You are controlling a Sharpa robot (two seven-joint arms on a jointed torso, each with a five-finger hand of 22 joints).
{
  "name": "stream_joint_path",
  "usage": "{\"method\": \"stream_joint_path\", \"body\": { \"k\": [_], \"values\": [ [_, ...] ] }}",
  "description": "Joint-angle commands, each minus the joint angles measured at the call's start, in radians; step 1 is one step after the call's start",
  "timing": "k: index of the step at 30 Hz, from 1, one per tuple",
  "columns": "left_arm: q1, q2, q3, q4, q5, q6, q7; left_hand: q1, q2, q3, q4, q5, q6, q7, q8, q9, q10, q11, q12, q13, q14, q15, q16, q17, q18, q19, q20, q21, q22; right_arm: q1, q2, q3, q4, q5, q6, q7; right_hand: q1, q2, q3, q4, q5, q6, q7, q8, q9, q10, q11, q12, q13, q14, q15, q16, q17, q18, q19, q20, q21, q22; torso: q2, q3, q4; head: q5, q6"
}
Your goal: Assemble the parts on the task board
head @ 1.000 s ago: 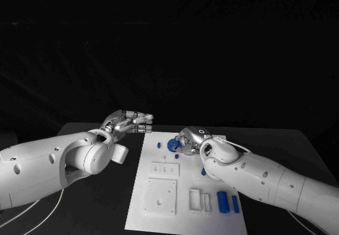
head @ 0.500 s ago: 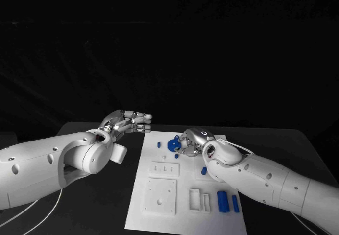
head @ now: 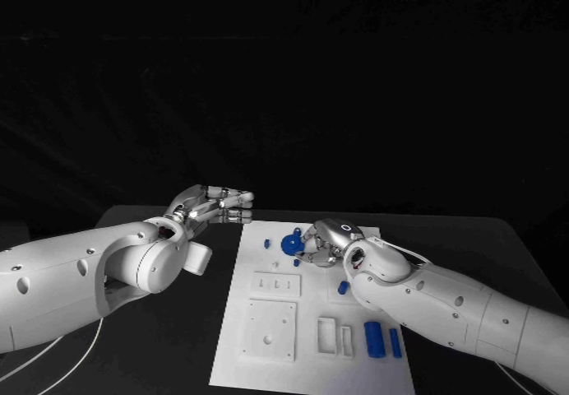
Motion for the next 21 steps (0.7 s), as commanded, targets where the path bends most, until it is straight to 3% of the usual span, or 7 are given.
{"method": "stream_joint_path", "body": {
  "k": [1, 7, 12, 14, 16, 21],
  "values": [
    [0.001, -0.001, 0.001, 0.003, -0.002, 0.011, 0.008, -0.001, 0.003, 0.001, 0.003, 0.004, -0.008, 0.000, 0.005, 0.002, 0.005, 0.001, 0.005, 0.001, 0.004, 0.001, 0.004, 0.002, -0.014, 0.001, -0.004, 0.005, -0.001, -0.003, -0.007, -0.001, 0.006, 0.004, -0.030, -0.011, -0.011, -0.002, 0.018, 0.002, 0.003, 0.009, 0.001, 0.002, -0.001, 0.009, 0.000, 0.006, 0.002, 0.002, 0.005, 0.005, 0.000, 0.015, 0.051, 0.004, 0.002, 0.039, 0.000, 0.0000, 0.0000, -0.001, 0.001],
    [0.001, -0.003, 0.001, 0.000, -0.002, 0.011, 0.009, -0.001, 0.003, 0.001, 0.003, 0.004, -0.008, 0.000, 0.005, 0.002, 0.005, 0.001, 0.005, 0.001, 0.004, 0.001, 0.004, 0.002, -0.014, 0.001, -0.004, 0.005, -0.001, -0.006, -0.035, 0.012, 0.029, 0.032, -0.077, -0.013, -0.016, -0.004, 0.022, 0.006, -0.006, 0.009, 0.001, 0.001, -0.001, 0.010, 0.000, 0.007, 0.003, 0.002, 0.005, 0.006, 0.001, 0.016, 0.052, 0.004, 0.006, 0.039, -0.001, 0.0015, -0.0030, -0.001, 0.004],
    [0.001, -0.004, 0.001, -0.003, -0.002, 0.010, 0.009, -0.001, 0.003, 0.001, 0.003, 0.004, -0.008, 0.000, 0.005, 0.002, 0.005, 0.001, 0.005, 0.001, 0.004, 0.001, 0.004, 0.002, -0.014, 0.001, -0.004, 0.005, -0.001, -0.006, -0.066, 0.038, 0.060, 0.060, -0.086, -0.013, -0.014, -0.004, 0.020, 0.009, -0.013, 0.011, 0.001, 0.002, -0.001, 0.011, 0.000, 0.008, 0.004, 0.002, 0.005, 0.008, 0.003, 0.017, 0.052, 0.005, 0.009, 0.041, -0.003, 0.0034, -0.0082, -0.003, 0.012],
    [0.001, -0.004, 0.001, -0.005, -0.002, 0.009, 0.009, -0.001, 0.003, 0.001, 0.003, 0.004, -0.008, 0.000, 0.005, 0.002, 0.005, 0.001, 0.005, 0.001, 0.004, 0.001, 0.004, 0.002, -0.014, 0.001, -0.004, 0.005, -0.001, -0.006, -0.081, 0.052, 0.072, 0.076, -0.084, -0.012, 0.001, -0.004, 0.029, -0.003, -0.047, 0.014, 0.001, 0.002, -0.001, 0.011, -0.001, 0.008, 0.005, 0.002, 0.005, 0.007, 0.002, 0.016, 0.051, 0.005, 0.010, 0.041, -0.005, 0.0048, -0.0115, -0.002, 0.015],
    [0.001, -0.004, 0.001, -0.007, -0.002, 0.009, 0.009, -0.001, 0.003, 0.001, 0.003, 0.004, -0.008, 0.000, 0.005, 0.002, 0.005, 0.001, 0.005, 0.001, 0.004, 0.001, 0.004, 0.002, -0.014, 0.001, -0.004, 0.005, -0.001, -0.006, -0.102, 0.065, 0.084, 0.098, -0.079, -0.006, 0.033, -0.007, 0.052, -0.039, -0.096, 0.016, 0.002, 0.001, -0.001, 0.011, 0.000, 0.009, 0.006, 0.001, 0.005, 0.006, 0.001, 0.015, 0.051, 0.005, 0.009, 0.041, -0.006, 0.0063, -0.0145, -0.002, 0.016],
    [0.001, -0.004, 0.001, -0.011, -0.002, 0.011, 0.009, 0.001, 0.002, 0.002, 0.002, 0.004, -0.009, 0.000, 0.005, 0.002, 0.006, 0.001, 0.005, 0.001, 0.004, 0.001, 0.004, 0.002, -0.014, 0.001, -0.004, 0.006, -0.001, -0.006, -0.156, 0.093, 0.097, 0.182, -0.047, 0.055, 0.121, -0.011, 0.094, -0.182, -0.149, 0.033, 0.006, 0.002, -0.001, 0.006, 0.003, 0.007, 0.006, -0.001, 0.005, -0.004, -0.007, 0.009, 0.048, 0.005, -0.003, 0.040, -0.010, 0.0118, -0.0231, -0.001, 0.019]
  ]
}}
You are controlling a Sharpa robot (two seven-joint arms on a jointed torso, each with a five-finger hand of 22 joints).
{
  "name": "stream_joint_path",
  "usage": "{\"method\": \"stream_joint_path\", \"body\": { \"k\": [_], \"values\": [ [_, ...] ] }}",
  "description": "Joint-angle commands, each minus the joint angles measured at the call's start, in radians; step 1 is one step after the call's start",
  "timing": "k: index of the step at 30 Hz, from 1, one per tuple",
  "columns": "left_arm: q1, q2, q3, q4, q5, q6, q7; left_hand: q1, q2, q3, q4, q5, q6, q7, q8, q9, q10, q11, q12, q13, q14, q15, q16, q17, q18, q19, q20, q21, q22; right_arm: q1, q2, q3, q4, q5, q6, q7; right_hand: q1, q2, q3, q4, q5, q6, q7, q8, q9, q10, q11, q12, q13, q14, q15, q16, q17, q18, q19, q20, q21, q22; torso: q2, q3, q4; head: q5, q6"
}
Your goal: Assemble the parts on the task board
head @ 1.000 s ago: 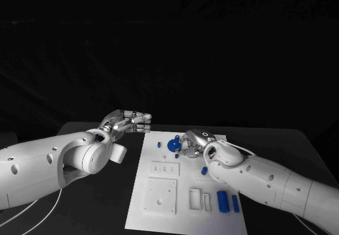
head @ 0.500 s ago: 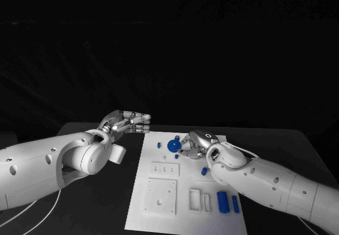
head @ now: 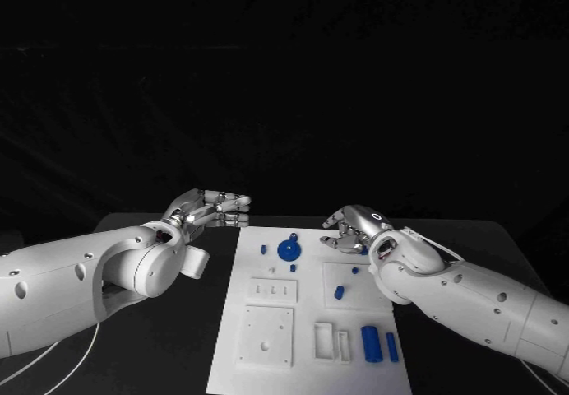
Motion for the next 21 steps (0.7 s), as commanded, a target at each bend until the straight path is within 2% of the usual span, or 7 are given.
{"method": "stream_joint_path", "body": {
  "k": [1, 3, 5, 10, 16, 20, 21],
  "values": [
    [0.001, 0.000, 0.001, -0.001, -0.002, 0.011, 0.009, 0.001, 0.002, 0.002, 0.002, 0.004, -0.009, 0.000, 0.005, 0.002, 0.006, 0.001, 0.005, 0.001, 0.004, 0.001, 0.004, 0.002, -0.014, 0.001, -0.004, 0.006, -0.001, -0.001, -0.026, 0.013, 0.006, 0.106, 0.023, 0.071, 0.027, -0.007, -0.009, -0.073, -0.010, 0.012, -0.001, 0.000, 0.000, -0.001, 0.002, -0.001, -0.002, 0.000, 0.005, -0.007, -0.002, 0.009, 0.047, 0.004, -0.009, 0.041, -0.004, 0.0061, -0.0099, 0.000, 0.003],
    [0.001, 0.000, 0.000, -0.003, -0.002, 0.014, 0.009, 0.003, 0.002, 0.002, 0.001, 0.004, -0.008, -0.001, 0.005, 0.002, 0.007, 0.000, 0.005, 0.001, 0.005, 0.001, 0.004, 0.002, -0.014, 0.002, -0.005, 0.006, -0.001, -0.001, -0.048, 0.025, 0.006, 0.131, 0.034, 0.106, 0.049, 0.011, -0.091, -0.111, 0.006, 0.023, -0.003, -0.001, 0.001, 0.004, 0.003, 0.014, 0.009, -0.001, 0.006, -0.001, 0.010, 0.011, 0.048, 0.005, -0.008, 0.044, -0.005, 0.0107, -0.0141, 0.001, 0.004],
    [0.001, 0.000, 0.000, -0.006, -0.002, 0.016, 0.010, 0.004, 0.002, 0.003, 0.000, 0.004, -0.007, -0.001, 0.005, 0.002, 0.007, 0.000, 0.005, 0.001, 0.006, 0.001, 0.004, 0.002, -0.014, 0.002, -0.005, 0.006, -0.001, -0.001, -0.070, 0.033, 0.002, 0.152, 0.046, 0.141, 0.072, 0.025, -0.132, -0.134, -0.008, 0.026, -0.003, -0.001, 0.000, 0.005, 0.003, 0.022, 0.015, -0.001, 0.007, 0.002, 0.020, 0.012, 0.048, 0.006, -0.009, 0.047, -0.006, 0.0147, -0.0178, 0.001, 0.004],
    [0.001, 0.000, 0.000, -0.011, -0.002, 0.023, 0.012, 0.007, 0.002, 0.003, -0.003, 0.004, -0.006, -0.001, 0.005, 0.002, 0.009, -0.001, 0.005, 0.001, 0.019, -0.003, 0.007, 0.002, -0.015, 0.006, -0.007, 0.008, -0.001, -0.005, -0.111, 0.042, -0.032, 0.195, 0.089, 0.225, 0.091, 0.034, -0.135, -0.167, 0.012, 0.029, -0.002, -0.001, 0.000, 0.007, 0.006, 0.032, 0.022, -0.001, 0.008, -0.001, 0.029, 0.006, 0.047, 0.007, -0.007, 0.055, -0.007, 0.0223, -0.0264, -0.002, 0.004],
    [0.000, 0.002, -0.001, -0.017, -0.003, 0.028, 0.014, 0.009, 0.004, 0.002, -0.005, 0.004, -0.004, -0.002, 0.005, 0.002, 0.010, -0.002, 0.005, 0.001, 0.034, -0.008, 0.009, 0.003, -0.017, 0.014, -0.013, 0.013, 0.000, -0.010, -0.133, 0.044, -0.075, 0.203, 0.114, 0.274, 0.093, 0.040, -0.133, -0.183, 0.029, 0.028, -0.001, -0.001, 0.000, 0.006, 0.006, 0.033, 0.022, 0.000, 0.008, -0.002, 0.035, 0.003, 0.047, 0.007, -0.006, 0.062, -0.007, 0.0285, -0.0297, -0.006, 0.002],
    [0.000, 0.003, -0.001, -0.021, -0.003, 0.030, 0.015, 0.009, 0.004, 0.002, -0.006, 0.004, -0.004, -0.002, 0.005, 0.002, 0.011, -0.003, 0.005, 0.001, 0.037, -0.009, 0.009, 0.003, -0.018, 0.016, -0.015, 0.014, 0.000, -0.011, -0.139, 0.045, -0.094, 0.199, 0.120, 0.285, 0.092, 0.043, -0.127, -0.188, 0.030, 0.029, -0.001, 0.000, 0.000, 0.007, 0.006, 0.034, 0.023, 0.000, 0.008, -0.001, 0.039, 0.002, 0.047, 0.006, -0.005, 0.066, -0.008, 0.0284, -0.0277, -0.010, 0.000],
    [0.000, 0.003, -0.001, -0.022, -0.003, 0.031, 0.015, 0.010, 0.005, 0.002, -0.006, 0.003, -0.004, -0.002, 0.005, 0.002, 0.011, -0.003, 0.005, 0.001, 0.038, -0.009, 0.010, 0.003, -0.018, 0.016, -0.015, 0.014, 0.000, -0.011, -0.140, 0.045, -0.098, 0.196, 0.122, 0.286, 0.088, 0.043, -0.122, -0.192, 0.030, 0.030, 0.000, -0.001, 0.000, 0.007, 0.006, 0.034, 0.023, 0.001, 0.008, -0.001, 0.042, 0.002, 0.048, 0.006, -0.005, 0.068, -0.008, 0.0268, -0.0270, -0.011, 0.000]
  ]
}}
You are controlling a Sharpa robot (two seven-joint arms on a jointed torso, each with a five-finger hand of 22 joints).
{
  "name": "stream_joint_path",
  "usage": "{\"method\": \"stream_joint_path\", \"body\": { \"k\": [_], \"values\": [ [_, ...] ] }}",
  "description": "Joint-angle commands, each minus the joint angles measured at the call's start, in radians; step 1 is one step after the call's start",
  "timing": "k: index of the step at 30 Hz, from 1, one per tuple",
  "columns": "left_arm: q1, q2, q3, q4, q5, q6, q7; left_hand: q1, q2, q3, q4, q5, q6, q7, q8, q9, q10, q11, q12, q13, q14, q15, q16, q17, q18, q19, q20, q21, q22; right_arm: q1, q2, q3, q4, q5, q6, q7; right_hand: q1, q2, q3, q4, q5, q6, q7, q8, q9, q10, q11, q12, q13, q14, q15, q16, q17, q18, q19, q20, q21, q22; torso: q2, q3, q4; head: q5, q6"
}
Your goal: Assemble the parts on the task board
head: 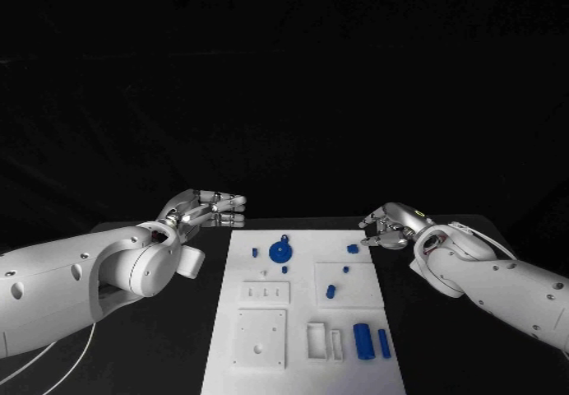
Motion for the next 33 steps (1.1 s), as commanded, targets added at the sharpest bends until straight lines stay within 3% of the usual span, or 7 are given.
{"method": "stream_joint_path", "body": {
  "k": [1, 6, 8, 13, 18, 33],
  "values": [
    [0.000, 0.002, 0.000, -0.002, -0.003, 0.022, 0.013, 0.008, 0.003, 0.002, -0.006, 0.003, -0.004, -0.002, 0.005, 0.001, 0.007, 0.001, 0.005, 0.001, 0.007, -0.001, 0.006, 0.001, -0.017, 0.005, -0.004, 0.004, 0.000, -0.001, -0.003, 0.001, -0.012, 0.013, 0.042, 0.061, -0.002, 0.002, 0.005, -0.006, 0.009, 0.005, 0.000, -0.001, 0.000, 0.004, 0.002, 0.004, 0.002, 0.001, 0.008, 0.001, 0.004, 0.003, 0.048, 0.006, 0.000, 0.069, 0.000, -0.0001, 0.0008, -0.004, -0.001],
    [0.000, 0.002, 0.000, -0.004, -0.003, 0.021, 0.012, 0.009, 0.004, 0.001, -0.007, 0.003, -0.004, -0.002, 0.005, 0.001, 0.007, 0.001, 0.005, 0.001, 0.008, -0.001, 0.005, 0.001, -0.017, 0.006, -0.005, 0.004, 0.000, -0.003, -0.002, 0.001, -0.025, -0.027, 0.040, 0.047, -0.008, -0.002, 0.001, -0.005, 0.010, 0.014, -0.003, 0.000, 0.001, 0.005, 0.000, 0.005, 0.002, 0.002, 0.007, 0.002, 0.007, 0.004, 0.049, 0.006, -0.001, 0.069, 0.000, -0.0021, -0.0001, -0.009, -0.003],
    [0.000, 0.002, 0.000, -0.005, -0.003, 0.021, 0.012, 0.009, 0.004, 0.001, -0.007, 0.003, -0.004, -0.002, 0.005, 0.001, 0.007, 0.001, 0.005, 0.001, 0.008, -0.001, 0.005, 0.001, -0.017, 0.006, -0.005, 0.004, 0.000, -0.004, 0.000, 0.001, -0.031, -0.044, 0.040, 0.040, 0.003, 0.001, 0.007, -0.011, -0.009, 0.019, -0.003, -0.001, 0.001, 0.005, 0.000, 0.005, 0.002, 0.001, 0.006, 0.000, 0.006, 0.003, 0.048, 0.005, -0.003, 0.069, 0.000, -0.0026, -0.0005, -0.013, -0.005],
    [0.000, 0.002, 0.000, -0.004, -0.003, 0.021, 0.012, 0.009, 0.004, 0.000, -0.007, 0.003, -0.005, -0.002, 0.005, 0.001, 0.006, 0.001, 0.005, 0.001, 0.008, -0.001, 0.005, 0.001, -0.019, 0.006, -0.005, 0.004, -0.001, -0.010, 0.009, 0.001, -0.045, -0.082, 0.027, 0.018, -0.004, -0.002, 0.081, -0.036, -0.026, 0.044, -0.008, 0.000, 0.002, 0.004, -0.003, 0.004, 0.002, 0.002, 0.004, -0.005, 0.007, 0.001, 0.048, 0.004, -0.006, 0.070, 0.000, -0.0041, 0.0016, -0.016, -0.008],
    [0.000, 0.001, 0.000, -0.005, -0.004, 0.021, 0.012, 0.009, 0.004, 0.000, -0.007, 0.003, -0.005, -0.002, 0.005, 0.001, 0.006, 0.001, 0.005, 0.001, 0.008, -0.001, 0.005, 0.001, -0.019, 0.006, -0.005, 0.004, -0.001, -0.016, 0.018, 0.001, -0.054, -0.101, 0.026, 0.015, -0.007, -0.006, 0.108, -0.049, -0.036, 0.045, -0.010, -0.001, 0.001, 0.004, -0.003, 0.004, 0.002, 0.003, 0.004, -0.009, 0.007, -0.002, 0.048, 0.002, -0.007, 0.071, -0.001, -0.0049, 0.0028, -0.018, -0.012],
    [0.000, 0.001, 0.000, -0.008, -0.006, 0.022, 0.011, 0.009, 0.004, 0.000, -0.007, 0.003, -0.005, -0.002, 0.005, 0.001, 0.006, 0.001, 0.005, 0.001, 0.008, -0.001, 0.005, 0.001, -0.019, 0.006, -0.005, 0.004, -0.001, -0.028, 0.039, 0.000, -0.064, -0.117, 0.050, 0.026, -0.010, -0.009, 0.083, -0.049, -0.023, 0.009, -0.009, 0.000, 0.001, 0.001, -0.004, -0.001, -0.001, 0.002, 0.002, -0.012, 0.008, -0.003, 0.047, 0.001, -0.011, 0.070, 0.000, -0.0050, -0.0001, -0.017, -0.018]
  ]
}}
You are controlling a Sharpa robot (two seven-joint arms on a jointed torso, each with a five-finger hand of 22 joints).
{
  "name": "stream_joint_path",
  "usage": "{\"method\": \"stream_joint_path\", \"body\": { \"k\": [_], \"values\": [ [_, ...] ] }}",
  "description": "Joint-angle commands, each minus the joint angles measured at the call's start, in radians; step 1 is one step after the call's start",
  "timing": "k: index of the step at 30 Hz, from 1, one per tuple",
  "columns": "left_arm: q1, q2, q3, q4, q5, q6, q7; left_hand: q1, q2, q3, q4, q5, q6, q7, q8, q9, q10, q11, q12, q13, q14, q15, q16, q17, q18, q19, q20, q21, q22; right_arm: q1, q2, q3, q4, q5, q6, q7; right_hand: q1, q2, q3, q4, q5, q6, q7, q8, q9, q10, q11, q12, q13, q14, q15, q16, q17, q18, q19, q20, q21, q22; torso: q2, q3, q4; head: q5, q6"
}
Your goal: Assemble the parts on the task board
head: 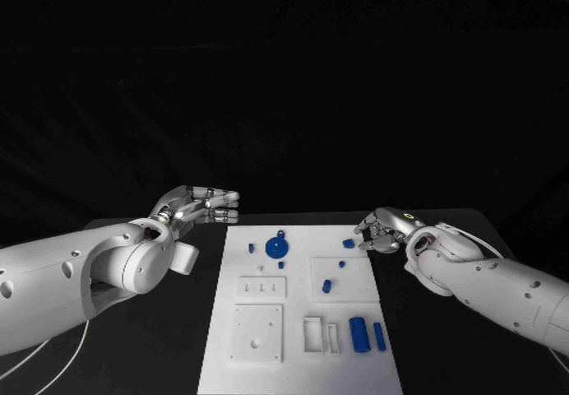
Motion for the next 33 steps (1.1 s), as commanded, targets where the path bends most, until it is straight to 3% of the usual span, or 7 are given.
{"method": "stream_joint_path", "body": {
  "k": [1, 13, 20, 33],
  "values": [
    [0.000, 0.001, 0.000, 0.001, -0.006, 0.016, 0.011, 0.006, 0.001, 0.000, -0.007, 0.003, -0.005, -0.002, 0.005, 0.001, 0.006, 0.001, 0.005, 0.001, 0.006, -0.003, 0.005, 0.001, -0.013, 0.002, -0.002, 0.003, -0.001, -0.002, 0.003, 0.000, 0.000, -0.023, 0.020, 0.006, -0.003, -0.002, -0.008, 0.001, 0.003, -0.009, -0.001, 0.000, 0.000, 0.001, -0.004, -0.001, -0.002, 0.002, 0.002, -0.006, 0.000, -0.003, 0.047, 0.001, -0.003, 0.069, 0.000, 0.0000, -0.0009, 0.001, -0.001],
    [0.000, 0.001, 0.000, 0.000, -0.007, 0.017, 0.010, 0.008, 0.001, -0.001, -0.009, 0.003, -0.006, -0.002, 0.005, 0.001, 0.006, 0.001, 0.005, 0.001, 0.006, -0.002, 0.005, 0.001, -0.013, 0.001, -0.002, 0.003, -0.001, -0.008, 0.013, -0.001, -0.006, -0.024, 0.026, 0.008, -0.005, 0.001, -0.015, 0.005, 0.010, -0.008, 0.001, -0.001, 0.000, 0.001, -0.002, 0.000, -0.001, 0.002, 0.002, -0.006, 0.002, -0.003, 0.048, 0.001, -0.003, 0.070, 0.000, 0.0002, 0.0001, 0.000, -0.003],
    [0.000, 0.001, 0.000, -0.001, -0.008, 0.018, 0.008, 0.008, 0.001, -0.001, -0.009, 0.003, -0.006, -0.002, 0.005, 0.001, 0.006, 0.001, 0.005, 0.001, 0.006, -0.002, 0.005, 0.001, -0.013, 0.001, -0.002, 0.003, -0.001, -0.011, 0.017, -0.001, -0.007, -0.034, -0.004, -0.019, -0.014, 0.001, -0.046, 0.038, 0.025, -0.004, 0.005, -0.001, 0.000, 0.002, 0.001, 0.002, -0.001, 0.003, 0.006, -0.005, 0.004, 0.002, 0.049, 0.004, -0.003, 0.069, -0.001, -0.0011, 0.0006, -0.001, -0.005],
    [0.000, -0.001, 0.000, -0.001, -0.009, 0.020, 0.007, 0.008, 0.002, -0.002, -0.008, 0.003, -0.006, -0.001, 0.004, 0.001, 0.005, 0.001, 0.005, 0.001, 0.005, -0.002, 0.005, 0.001, -0.013, 0.001, -0.002, 0.003, -0.001, -0.016, 0.027, -0.002, -0.014, -0.044, -0.019, -0.037, -0.009, 0.003, -0.043, 0.047, 0.019, -0.007, 0.006, -0.001, 0.000, 0.001, 0.000, 0.001, -0.002, 0.003, 0.006, -0.005, 0.005, 0.003, 0.049, 0.004, -0.005, 0.068, -0.001, -0.0006, 0.0005, 0.000, -0.007]
  ]
}}
